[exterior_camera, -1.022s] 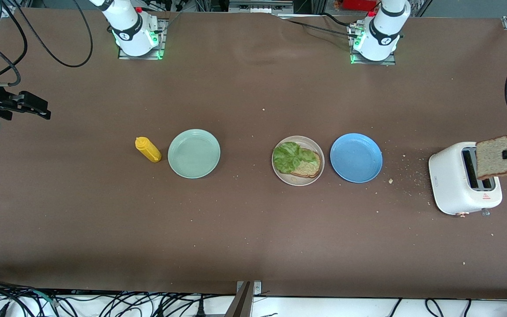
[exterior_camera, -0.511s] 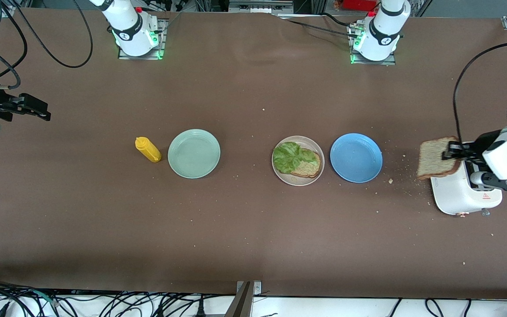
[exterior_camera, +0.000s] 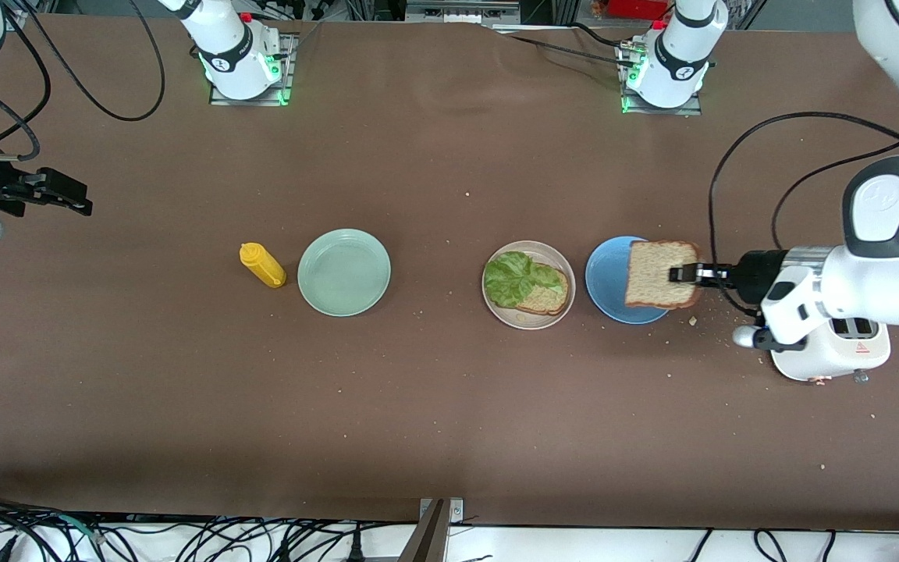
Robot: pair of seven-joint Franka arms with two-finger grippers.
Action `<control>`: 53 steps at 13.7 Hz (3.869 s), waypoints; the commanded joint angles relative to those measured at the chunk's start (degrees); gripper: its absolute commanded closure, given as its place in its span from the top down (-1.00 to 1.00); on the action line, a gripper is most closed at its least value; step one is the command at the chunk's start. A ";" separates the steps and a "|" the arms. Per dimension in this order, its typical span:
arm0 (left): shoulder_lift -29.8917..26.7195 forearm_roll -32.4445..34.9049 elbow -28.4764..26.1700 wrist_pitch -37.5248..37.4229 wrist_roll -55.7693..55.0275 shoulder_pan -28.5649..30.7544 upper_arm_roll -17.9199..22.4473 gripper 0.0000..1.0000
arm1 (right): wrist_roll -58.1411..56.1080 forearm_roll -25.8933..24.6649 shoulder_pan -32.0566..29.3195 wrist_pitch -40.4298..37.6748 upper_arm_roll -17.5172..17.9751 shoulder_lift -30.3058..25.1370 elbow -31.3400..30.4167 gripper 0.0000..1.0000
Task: Make sandwich in beige plate with both arms
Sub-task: 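Carry the bread slice with the left gripper over the lettuce, then lower the bread slice onto the lettuce and open the left gripper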
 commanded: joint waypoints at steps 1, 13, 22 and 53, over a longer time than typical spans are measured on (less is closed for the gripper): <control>2.86 -7.47 0.54 -0.21 -0.13 0.17 0.26 -1.00 | 0.22 0.14 -0.30 -0.45 0.41 0.43 1.24 1.00; 13.23 -20.41 -1.48 -0.30 13.31 -0.62 0.17 -1.00 | -0.31 0.14 -0.30 -0.36 0.40 0.87 1.33 1.00; 17.28 -35.53 -13.86 -0.21 34.46 -1.41 0.26 -1.00 | -0.22 0.14 -0.30 -0.10 0.32 0.79 1.42 1.00; 13.51 -3.92 1.33 6.03 27.82 -4.14 0.79 1.00 | 0.04 -0.03 -0.21 0.87 0.49 0.87 1.42 1.00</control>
